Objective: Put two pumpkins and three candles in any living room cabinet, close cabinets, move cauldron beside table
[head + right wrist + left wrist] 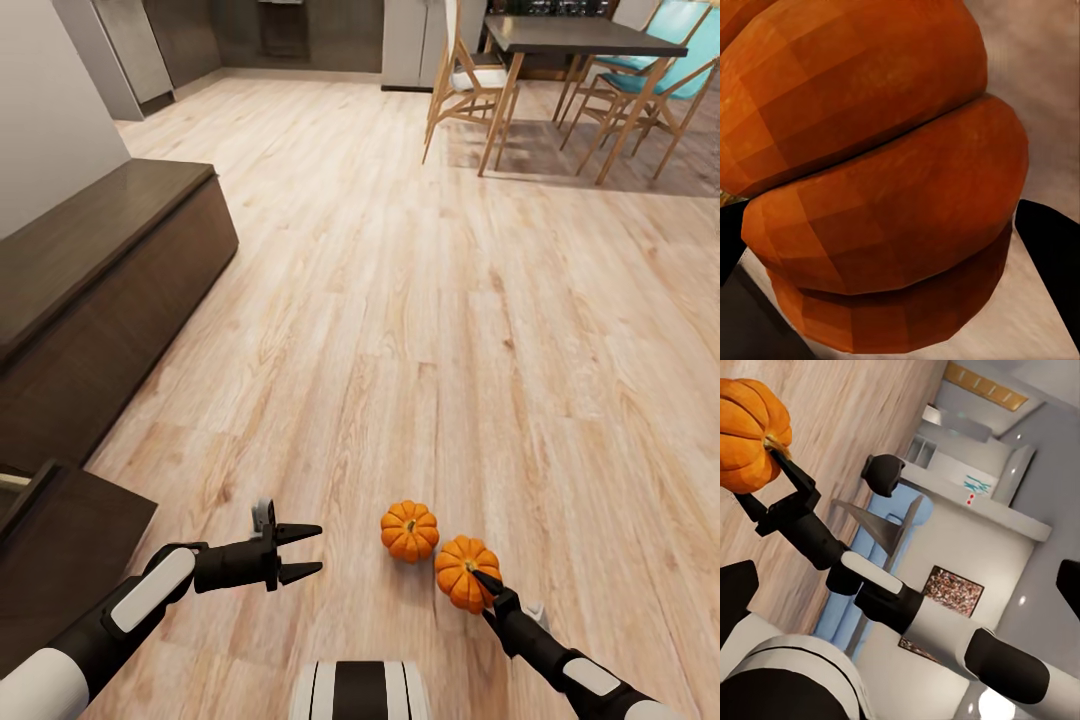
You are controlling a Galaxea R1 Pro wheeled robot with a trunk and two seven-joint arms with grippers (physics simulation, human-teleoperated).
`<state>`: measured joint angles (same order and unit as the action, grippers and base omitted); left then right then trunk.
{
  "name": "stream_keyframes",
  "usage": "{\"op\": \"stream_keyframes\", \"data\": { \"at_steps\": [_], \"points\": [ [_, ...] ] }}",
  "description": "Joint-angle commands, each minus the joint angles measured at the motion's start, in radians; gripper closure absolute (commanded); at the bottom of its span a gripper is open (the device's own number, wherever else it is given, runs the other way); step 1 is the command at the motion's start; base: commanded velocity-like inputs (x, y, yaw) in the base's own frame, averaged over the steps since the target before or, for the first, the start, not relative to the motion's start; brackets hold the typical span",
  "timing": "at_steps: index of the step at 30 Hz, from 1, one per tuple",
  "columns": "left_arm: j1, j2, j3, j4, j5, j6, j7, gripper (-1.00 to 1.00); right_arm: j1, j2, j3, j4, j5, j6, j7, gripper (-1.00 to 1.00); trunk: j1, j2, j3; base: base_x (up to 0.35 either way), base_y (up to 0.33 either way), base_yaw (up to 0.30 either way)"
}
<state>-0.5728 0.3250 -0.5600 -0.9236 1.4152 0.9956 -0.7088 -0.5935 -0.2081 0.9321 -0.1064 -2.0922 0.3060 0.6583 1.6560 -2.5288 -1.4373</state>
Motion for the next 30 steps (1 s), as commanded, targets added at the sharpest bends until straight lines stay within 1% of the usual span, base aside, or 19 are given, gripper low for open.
{"op": "stream_keyframes", "data": {
  "at_steps": [1,14,21,26,30],
  "points": [
    [-0.001,0.001,-0.003,0.001,0.001,0.001,-0.004,-1.00,0.000,-0.001,0.008,0.001,-0.010,0.006,0.005,1.00,-0.001,0.000,0.003,0.000,0.000,0.000],
    [-0.001,0.000,-0.003,0.001,0.001,0.001,-0.004,-1.00,-0.001,-0.001,0.003,0.002,-0.012,0.011,0.005,1.00,-0.006,0.003,0.054,0.000,0.000,0.000],
    [-0.001,0.000,-0.003,0.001,0.001,0.000,-0.004,-1.00,-0.001,-0.003,0.001,0.006,-0.015,0.046,0.006,1.00,-0.010,0.005,0.081,0.000,0.000,0.000],
    [-0.001,0.000,-0.003,0.001,0.001,0.000,-0.004,-1.00,-0.001,-0.018,0.001,0.006,-0.018,0.055,0.007,1.00,-0.012,0.006,0.100,0.000,0.000,0.000],
    [-0.001,0.000,-0.003,0.001,0.001,0.000,-0.004,-1.00,-0.002,-0.022,0.001,0.005,-0.018,0.062,0.007,1.00,-0.014,0.007,0.115,0.000,0.000,0.000]
  ]
}}
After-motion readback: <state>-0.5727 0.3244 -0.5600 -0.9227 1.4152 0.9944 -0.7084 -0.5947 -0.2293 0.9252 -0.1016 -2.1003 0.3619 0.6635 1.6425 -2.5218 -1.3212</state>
